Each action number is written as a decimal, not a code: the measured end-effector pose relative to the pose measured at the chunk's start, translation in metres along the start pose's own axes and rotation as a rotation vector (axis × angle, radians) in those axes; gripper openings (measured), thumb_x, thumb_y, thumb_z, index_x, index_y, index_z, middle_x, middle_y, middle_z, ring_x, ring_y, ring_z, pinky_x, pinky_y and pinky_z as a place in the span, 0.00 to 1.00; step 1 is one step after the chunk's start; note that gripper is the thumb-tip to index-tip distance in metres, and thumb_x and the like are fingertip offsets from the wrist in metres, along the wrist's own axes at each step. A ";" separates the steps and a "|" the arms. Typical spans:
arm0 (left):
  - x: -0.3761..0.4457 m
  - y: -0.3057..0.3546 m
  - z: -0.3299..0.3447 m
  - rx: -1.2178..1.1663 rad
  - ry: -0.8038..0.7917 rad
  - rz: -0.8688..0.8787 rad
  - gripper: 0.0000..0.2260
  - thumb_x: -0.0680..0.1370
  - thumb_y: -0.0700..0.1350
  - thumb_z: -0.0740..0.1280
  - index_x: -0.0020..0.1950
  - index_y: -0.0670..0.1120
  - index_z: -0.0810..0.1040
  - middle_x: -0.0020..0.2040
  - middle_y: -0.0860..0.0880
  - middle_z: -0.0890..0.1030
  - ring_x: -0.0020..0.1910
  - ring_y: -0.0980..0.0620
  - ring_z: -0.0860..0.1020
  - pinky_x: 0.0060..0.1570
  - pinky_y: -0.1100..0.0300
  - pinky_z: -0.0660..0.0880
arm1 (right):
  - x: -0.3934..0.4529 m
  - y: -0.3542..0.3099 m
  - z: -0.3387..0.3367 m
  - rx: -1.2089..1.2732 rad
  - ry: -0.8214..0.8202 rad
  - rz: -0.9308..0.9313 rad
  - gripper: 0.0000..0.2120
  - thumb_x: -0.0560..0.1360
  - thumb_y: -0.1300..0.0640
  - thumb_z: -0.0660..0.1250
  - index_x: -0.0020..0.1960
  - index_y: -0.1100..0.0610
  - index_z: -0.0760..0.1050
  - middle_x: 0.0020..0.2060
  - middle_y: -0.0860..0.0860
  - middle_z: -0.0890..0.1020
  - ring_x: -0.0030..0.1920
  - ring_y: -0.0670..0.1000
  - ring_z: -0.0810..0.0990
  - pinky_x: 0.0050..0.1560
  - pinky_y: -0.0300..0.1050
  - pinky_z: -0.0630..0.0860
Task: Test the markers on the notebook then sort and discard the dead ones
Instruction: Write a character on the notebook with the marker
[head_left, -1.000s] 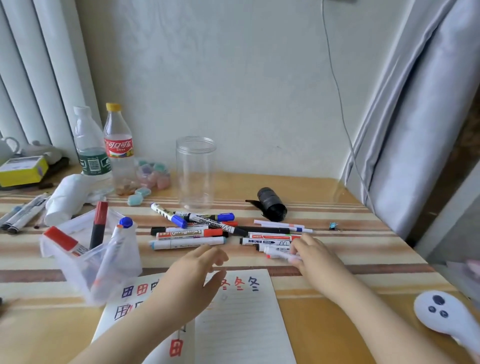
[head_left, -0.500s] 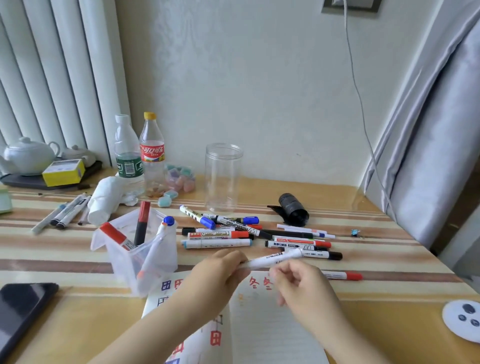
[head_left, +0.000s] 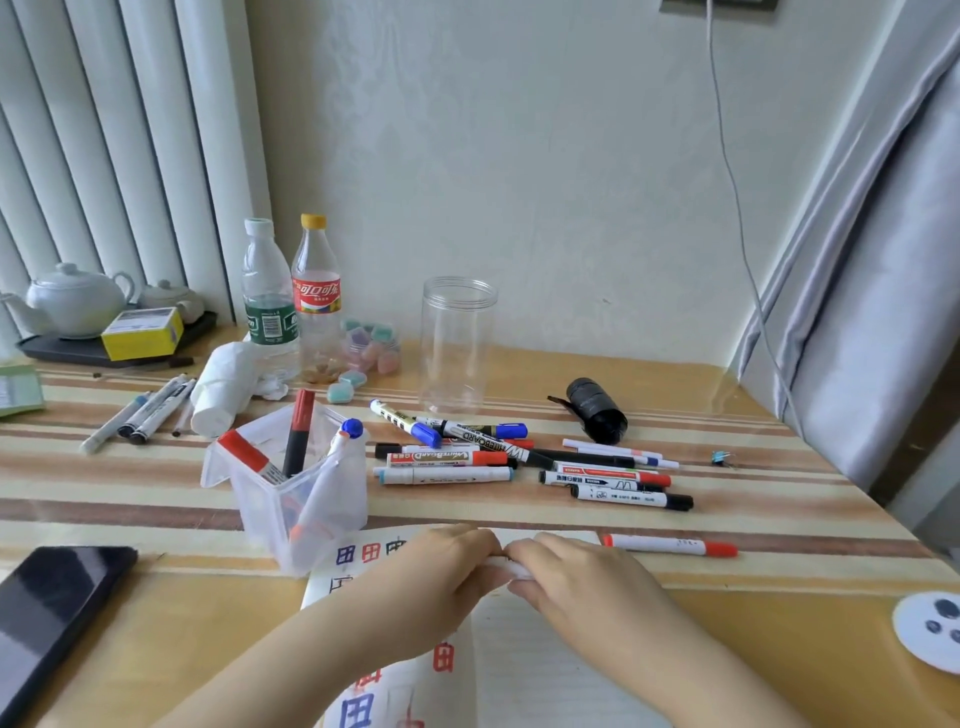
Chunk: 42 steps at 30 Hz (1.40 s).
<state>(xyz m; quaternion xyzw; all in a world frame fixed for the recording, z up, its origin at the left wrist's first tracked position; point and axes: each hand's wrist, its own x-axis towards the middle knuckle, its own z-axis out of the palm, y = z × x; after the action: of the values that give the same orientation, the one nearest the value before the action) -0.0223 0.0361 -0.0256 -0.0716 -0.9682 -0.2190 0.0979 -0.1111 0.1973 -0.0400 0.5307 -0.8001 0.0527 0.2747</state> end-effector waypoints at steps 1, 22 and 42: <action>0.000 0.000 0.000 -0.013 0.004 0.005 0.10 0.80 0.52 0.56 0.50 0.48 0.73 0.38 0.58 0.69 0.39 0.59 0.68 0.38 0.69 0.64 | 0.000 0.001 -0.001 0.004 0.006 0.004 0.15 0.70 0.43 0.53 0.40 0.45 0.77 0.27 0.42 0.75 0.23 0.41 0.74 0.18 0.35 0.59; -0.008 -0.007 0.007 -0.076 -0.090 0.039 0.12 0.80 0.52 0.55 0.48 0.46 0.72 0.40 0.49 0.76 0.35 0.56 0.71 0.37 0.66 0.67 | -0.005 -0.008 0.004 -0.027 -0.009 -0.088 0.20 0.74 0.43 0.53 0.49 0.49 0.82 0.22 0.46 0.75 0.19 0.47 0.73 0.17 0.36 0.62; 0.015 -0.003 0.009 -0.043 -0.014 -0.082 0.13 0.80 0.48 0.57 0.65 0.54 0.69 0.58 0.55 0.72 0.50 0.56 0.75 0.48 0.66 0.72 | -0.003 0.031 -0.036 1.832 -0.203 0.951 0.13 0.80 0.65 0.52 0.54 0.64 0.75 0.41 0.64 0.82 0.28 0.49 0.75 0.29 0.38 0.75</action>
<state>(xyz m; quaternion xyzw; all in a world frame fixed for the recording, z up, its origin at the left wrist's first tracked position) -0.0392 0.0388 -0.0312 -0.0356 -0.9660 -0.2431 0.0804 -0.1235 0.2267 -0.0051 0.1674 -0.5997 0.6989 -0.3519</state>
